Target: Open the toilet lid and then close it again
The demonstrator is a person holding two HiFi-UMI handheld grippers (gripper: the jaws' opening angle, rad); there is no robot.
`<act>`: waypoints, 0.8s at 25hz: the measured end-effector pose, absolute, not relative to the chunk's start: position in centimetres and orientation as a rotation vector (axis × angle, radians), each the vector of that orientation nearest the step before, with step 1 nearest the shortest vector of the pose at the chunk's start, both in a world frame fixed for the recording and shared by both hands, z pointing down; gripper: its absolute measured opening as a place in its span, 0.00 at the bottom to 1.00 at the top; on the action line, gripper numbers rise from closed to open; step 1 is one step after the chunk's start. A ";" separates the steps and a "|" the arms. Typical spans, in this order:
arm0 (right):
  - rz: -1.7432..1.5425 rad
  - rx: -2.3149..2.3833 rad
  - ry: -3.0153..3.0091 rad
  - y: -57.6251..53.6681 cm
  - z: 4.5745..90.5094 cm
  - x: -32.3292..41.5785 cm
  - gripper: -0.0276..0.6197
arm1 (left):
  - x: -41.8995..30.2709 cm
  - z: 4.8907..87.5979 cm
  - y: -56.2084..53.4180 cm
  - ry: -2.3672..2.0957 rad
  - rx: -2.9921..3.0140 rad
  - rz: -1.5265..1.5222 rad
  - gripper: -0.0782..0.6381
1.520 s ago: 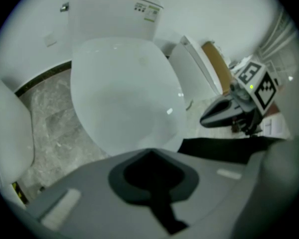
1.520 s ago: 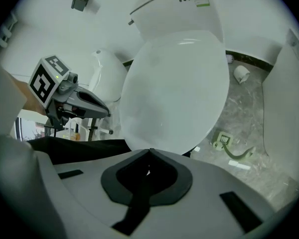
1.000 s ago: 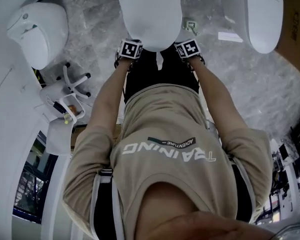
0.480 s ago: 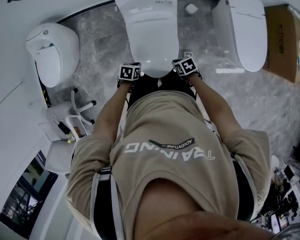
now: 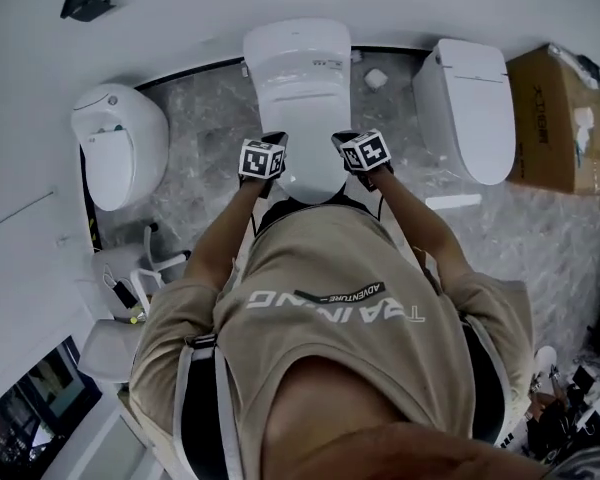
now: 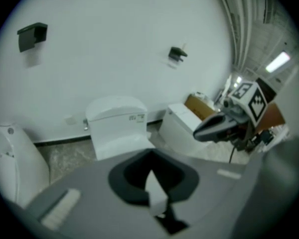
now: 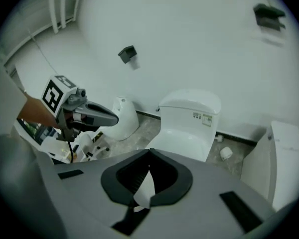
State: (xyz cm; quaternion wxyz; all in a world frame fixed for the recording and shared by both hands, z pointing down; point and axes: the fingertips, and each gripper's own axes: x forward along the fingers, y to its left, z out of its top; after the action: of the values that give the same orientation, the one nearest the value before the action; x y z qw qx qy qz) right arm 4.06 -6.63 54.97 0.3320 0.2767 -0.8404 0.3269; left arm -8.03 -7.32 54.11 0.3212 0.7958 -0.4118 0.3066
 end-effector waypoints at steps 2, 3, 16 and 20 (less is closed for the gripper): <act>0.727 0.704 -2.222 -7.7 53.3 3.4 0.06 | -7.5 52.3 -8.5 -1.095 2.112 0.727 0.12; 0.670 0.702 -2.234 -8.3 52.4 3.1 0.06 | -7.3 51.3 -9.1 -1.101 2.130 0.700 0.12; 0.276 1.046 -2.507 -16.4 34.2 2.3 0.06 | -6.7 32.5 -18.4 -1.418 2.540 0.499 0.12; 0.184 1.172 -2.605 -18.0 28.0 2.8 0.06 | -6.5 26.7 -19.8 -1.475 2.604 0.376 0.12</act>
State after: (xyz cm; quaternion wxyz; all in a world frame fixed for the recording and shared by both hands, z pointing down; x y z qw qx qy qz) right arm 2.80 -17.96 27.99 0.1390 0.4055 -0.9012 0.0636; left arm -6.50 -19.82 26.68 0.0627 0.8616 -0.4881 0.1245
